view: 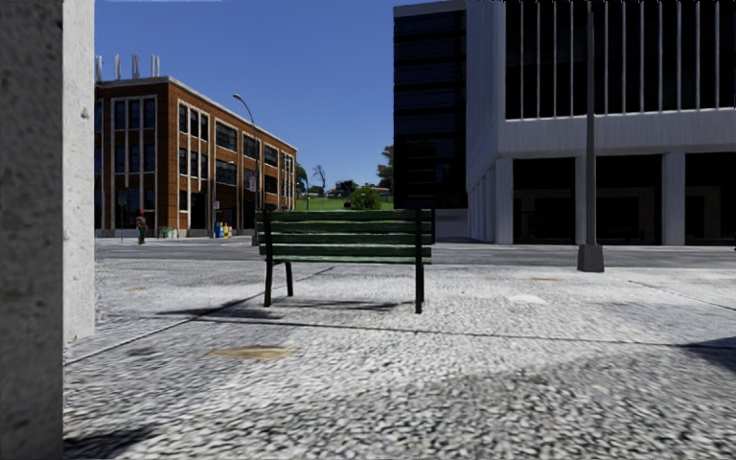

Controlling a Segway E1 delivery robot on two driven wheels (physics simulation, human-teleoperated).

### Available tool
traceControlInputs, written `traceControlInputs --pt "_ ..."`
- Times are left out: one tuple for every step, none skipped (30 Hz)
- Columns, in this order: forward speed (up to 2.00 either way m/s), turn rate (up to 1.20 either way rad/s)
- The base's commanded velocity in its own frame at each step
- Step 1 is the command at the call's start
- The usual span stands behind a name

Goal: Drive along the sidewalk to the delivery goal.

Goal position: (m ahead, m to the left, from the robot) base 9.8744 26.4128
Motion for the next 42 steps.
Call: traceControlInputs --pt "1.14 0.28" --pt "1.14 0.28" --pt "1.14 0.28" --pt "1.14 0.29" --pt "1.14 0.31" --pt "1.14 0.31" --pt "1.14 0.32" --pt "1.14 0.34" --pt "1.14 0.36" --pt "1.14 0.36" --pt "1.14 0.39" --pt "1.14 0.41" --pt "1.14 0.42" --pt "1.14 0.42" --pt "1.14 0.43" --pt "1.14 0.43" --pt "1.14 0.43" --pt "1.14 0.43" --pt "1.14 0.43" --pt "1.14 0.44" --pt "1.14 0.44" --pt "1.14 0.44" --pt "1.14 0.44" --pt "1.14 0.44" --pt "1.14 0.44" --pt "1.14 0.44" --pt "1.14 0.44" --pt "1.14 0.44" --pt "1.14 0.44" --pt "1.14 0.44" --pt "1.14 0.44" --pt "1.14 0.44" --pt "1.14 0.44" --pt "1.14 0.44" --pt "1.14 0.44" --pt "1.14 0.44" --pt "1.14 0.44" --pt "1.14 0.44" --pt "1.14 0.44" --pt "1.14 0.44" --pt "1.14 0.44" --pt "1.14 0.45"
